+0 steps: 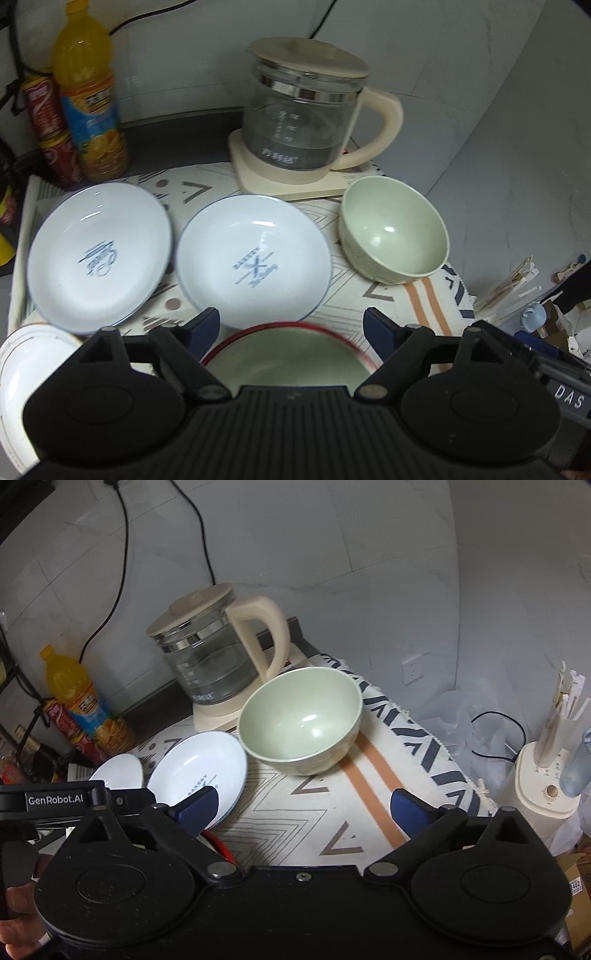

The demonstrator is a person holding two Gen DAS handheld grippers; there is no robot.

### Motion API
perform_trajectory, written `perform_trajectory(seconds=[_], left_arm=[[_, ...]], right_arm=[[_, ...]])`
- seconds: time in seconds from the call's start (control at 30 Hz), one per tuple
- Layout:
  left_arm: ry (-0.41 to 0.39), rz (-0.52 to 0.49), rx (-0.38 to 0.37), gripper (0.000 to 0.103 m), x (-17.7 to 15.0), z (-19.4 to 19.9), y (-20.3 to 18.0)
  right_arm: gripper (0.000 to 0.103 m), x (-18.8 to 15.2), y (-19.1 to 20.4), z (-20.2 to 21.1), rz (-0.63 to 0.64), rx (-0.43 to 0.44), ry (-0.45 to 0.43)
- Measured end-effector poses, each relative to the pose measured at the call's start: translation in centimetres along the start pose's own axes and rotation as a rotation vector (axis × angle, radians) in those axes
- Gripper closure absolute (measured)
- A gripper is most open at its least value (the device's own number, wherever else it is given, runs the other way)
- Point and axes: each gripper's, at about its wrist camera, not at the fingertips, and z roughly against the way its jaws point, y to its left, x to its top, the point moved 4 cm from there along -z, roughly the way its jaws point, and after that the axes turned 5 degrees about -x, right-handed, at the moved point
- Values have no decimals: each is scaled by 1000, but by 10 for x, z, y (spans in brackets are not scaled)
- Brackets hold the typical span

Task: Organize plates and bowls
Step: 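Move both grippers to the small pale green bowl and close on its rim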

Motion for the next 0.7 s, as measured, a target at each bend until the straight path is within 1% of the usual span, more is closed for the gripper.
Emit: perform_trajectory(seconds=[0.33, 0.43, 0.57, 0.7], left_arm=[[18, -22, -64, 20, 16, -24, -20], [31, -25, -59, 20, 20, -35, -22], [35, -48, -32, 20, 27, -48, -26], [39, -60, -43, 20, 34, -63, -31]], right_arm=[[3, 14, -11, -20, -56, -20, -8], [3, 17, -14, -31, -70, -30, 1], [5, 22, -15, -45, -70, -44, 6], [10, 28, -18, -62, -86, -56, 25]])
